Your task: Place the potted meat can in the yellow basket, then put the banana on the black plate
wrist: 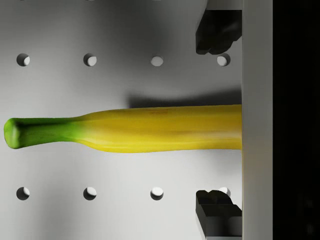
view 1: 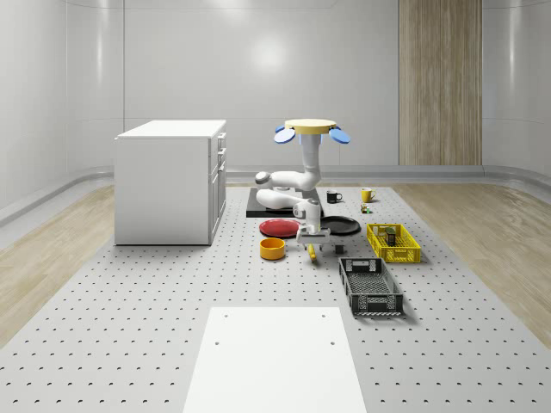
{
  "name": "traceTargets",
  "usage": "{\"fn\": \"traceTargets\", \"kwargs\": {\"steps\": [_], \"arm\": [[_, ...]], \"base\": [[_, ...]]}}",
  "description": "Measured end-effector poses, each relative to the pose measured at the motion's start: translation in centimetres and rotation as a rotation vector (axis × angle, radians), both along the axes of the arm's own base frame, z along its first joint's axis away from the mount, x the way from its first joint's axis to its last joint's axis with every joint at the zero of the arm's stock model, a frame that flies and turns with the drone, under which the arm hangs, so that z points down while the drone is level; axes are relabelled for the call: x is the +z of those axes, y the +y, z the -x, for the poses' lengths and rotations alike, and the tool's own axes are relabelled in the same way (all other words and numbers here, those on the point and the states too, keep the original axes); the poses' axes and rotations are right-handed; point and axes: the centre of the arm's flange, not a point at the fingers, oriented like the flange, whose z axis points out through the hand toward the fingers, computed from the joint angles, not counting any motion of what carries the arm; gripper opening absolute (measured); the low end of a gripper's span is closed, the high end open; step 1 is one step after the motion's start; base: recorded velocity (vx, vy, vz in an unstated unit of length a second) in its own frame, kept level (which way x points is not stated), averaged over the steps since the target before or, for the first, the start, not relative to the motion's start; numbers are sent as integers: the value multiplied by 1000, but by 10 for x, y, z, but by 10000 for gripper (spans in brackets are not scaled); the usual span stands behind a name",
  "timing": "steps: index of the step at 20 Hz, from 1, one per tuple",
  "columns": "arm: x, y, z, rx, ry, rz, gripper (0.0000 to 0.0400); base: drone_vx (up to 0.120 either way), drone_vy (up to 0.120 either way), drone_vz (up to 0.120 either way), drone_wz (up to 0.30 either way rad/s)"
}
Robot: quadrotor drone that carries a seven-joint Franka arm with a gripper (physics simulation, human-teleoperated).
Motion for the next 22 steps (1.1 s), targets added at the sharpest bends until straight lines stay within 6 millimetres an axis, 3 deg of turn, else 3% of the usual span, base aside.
{"fn": "traceTargets", "kwargs": {"steps": [12, 13, 15, 17, 19, 22], "arm": [[30, 0, 0, 0, 0, 0, 400], [32, 0, 0, 0, 0, 0, 380], [34, 0, 0, 0, 0, 0, 290], [32, 0, 0, 0, 0, 0, 235], [27, 0, 0, 0, 0, 0, 201], [23, 0, 0, -9, 1, 2, 193]], "base": [[0, 0, 0, 0], [0, 0, 0, 0], [0, 0, 0, 0], [0, 0, 0, 0], [0, 0, 0, 0], [0, 0, 0, 0]]}}
